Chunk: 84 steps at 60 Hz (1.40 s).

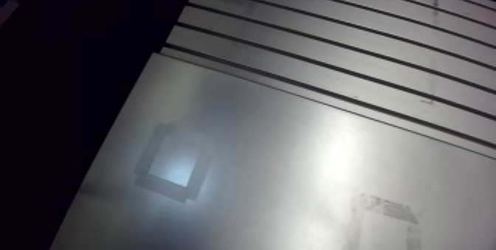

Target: Pick up the M10 bolt and insert it into the hex recess until seated.

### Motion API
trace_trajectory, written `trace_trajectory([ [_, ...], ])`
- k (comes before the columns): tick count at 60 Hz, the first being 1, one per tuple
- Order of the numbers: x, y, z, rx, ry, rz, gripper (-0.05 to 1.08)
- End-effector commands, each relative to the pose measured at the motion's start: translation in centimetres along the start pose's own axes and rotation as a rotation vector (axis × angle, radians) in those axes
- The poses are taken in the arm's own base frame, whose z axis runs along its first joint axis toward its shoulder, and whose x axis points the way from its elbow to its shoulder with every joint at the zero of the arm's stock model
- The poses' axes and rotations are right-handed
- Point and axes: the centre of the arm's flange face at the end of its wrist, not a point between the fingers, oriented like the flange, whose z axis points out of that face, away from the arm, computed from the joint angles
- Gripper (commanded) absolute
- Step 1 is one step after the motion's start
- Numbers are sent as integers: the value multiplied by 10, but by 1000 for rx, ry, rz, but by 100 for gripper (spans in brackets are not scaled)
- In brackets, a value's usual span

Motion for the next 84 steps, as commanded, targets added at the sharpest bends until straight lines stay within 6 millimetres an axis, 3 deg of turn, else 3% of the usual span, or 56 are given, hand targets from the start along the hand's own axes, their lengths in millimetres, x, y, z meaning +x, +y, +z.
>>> trace_trajectory([
  [1,2,-3,9,-1,7,-1,103],
  [15,1,-6,29,-7,40,-11,104],
  [34,-1,-18,26,-9,43,-28,104],
  [84,1,-20,46,-3,12,-28,104],
])
